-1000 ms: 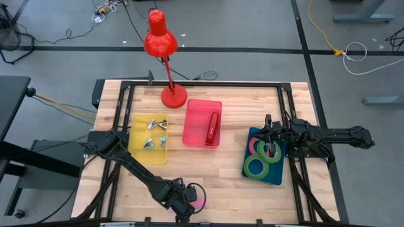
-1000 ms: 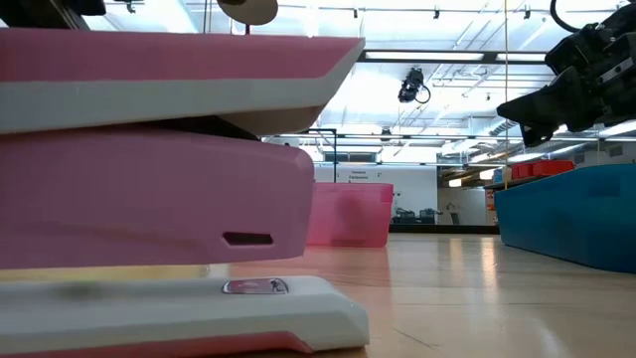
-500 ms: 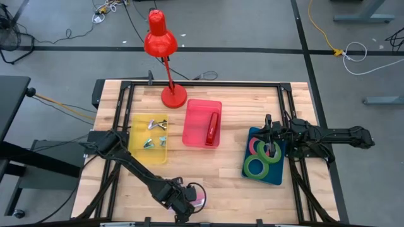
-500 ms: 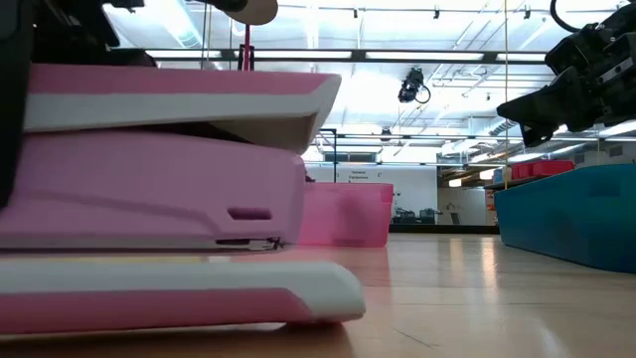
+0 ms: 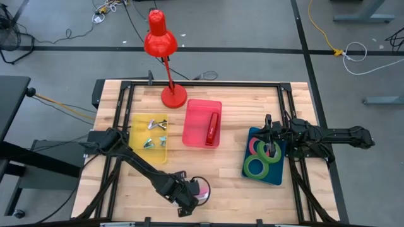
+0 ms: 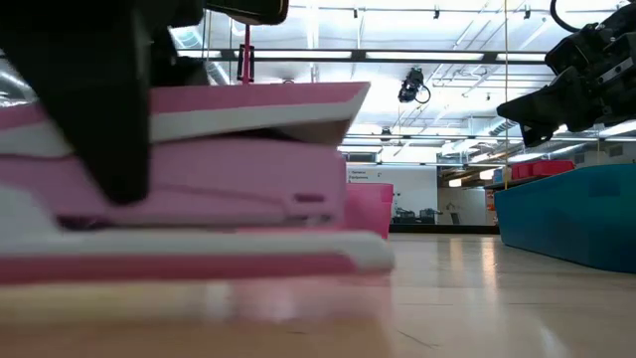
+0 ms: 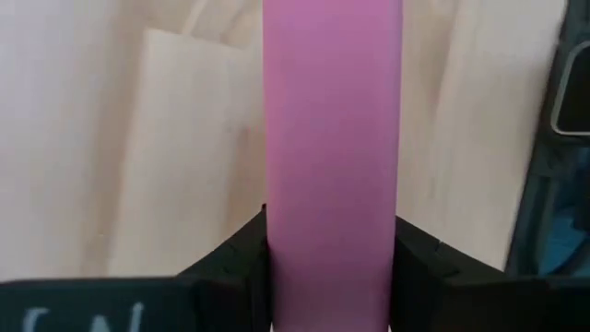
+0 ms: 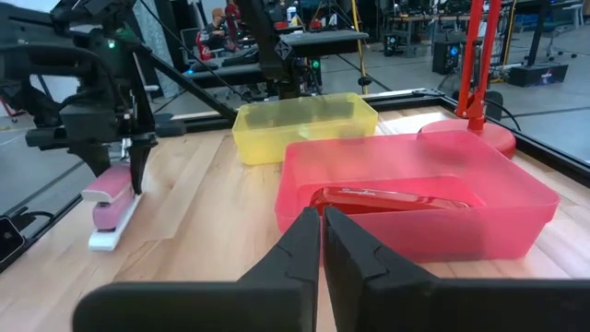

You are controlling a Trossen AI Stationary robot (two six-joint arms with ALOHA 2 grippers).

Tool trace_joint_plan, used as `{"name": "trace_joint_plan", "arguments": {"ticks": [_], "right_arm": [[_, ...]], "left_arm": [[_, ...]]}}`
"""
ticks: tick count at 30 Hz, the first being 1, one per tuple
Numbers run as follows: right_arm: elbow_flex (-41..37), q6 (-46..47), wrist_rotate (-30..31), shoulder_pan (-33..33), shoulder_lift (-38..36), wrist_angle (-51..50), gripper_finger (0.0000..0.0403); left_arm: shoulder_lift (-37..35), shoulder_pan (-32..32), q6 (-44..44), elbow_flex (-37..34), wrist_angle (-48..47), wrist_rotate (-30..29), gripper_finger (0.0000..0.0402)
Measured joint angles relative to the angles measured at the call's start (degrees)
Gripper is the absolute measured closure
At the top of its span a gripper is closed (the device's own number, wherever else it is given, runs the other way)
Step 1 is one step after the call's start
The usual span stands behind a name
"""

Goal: Pick and place Stapler, Stapler remover, tape
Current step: Put the pink stapler into the red bin

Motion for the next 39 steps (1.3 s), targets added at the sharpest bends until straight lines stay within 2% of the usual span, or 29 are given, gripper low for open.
{"name": "trace_joint_plan", "arguments": {"ticks": [4, 15, 24, 34, 39], "right_arm": [[0.0, 0.0, 0.0, 0.0, 0.0, 0.0, 0.0382], [0.0, 0.0, 0.0, 0.0, 0.0, 0.0, 0.0382], [0.0, 0.0, 0.0, 0.0, 0.0, 0.0, 0.0382], [0.0, 0.0, 0.0, 0.0, 0.0, 0.0, 0.0382], [0.0, 0.0, 0.0, 0.0, 0.0, 0.0, 0.0382]], "left_arm": [[-1.6, 1.4, 2.6, 0.0, -1.9, -0.8, 0.0256], [-10.4, 6.3, 8.7, 0.0, -10.7, -7.6, 0.0256], [-17.9, 14.3, 15.0, 0.0, -12.1, -13.3, 0.0256], [-18.6, 26.0, 20.9, 0.0, -12.1, -10.2, 0.0256], [-18.6, 31.6, 19.9, 0.0, -12.0, -10.6, 0.0256]]}}
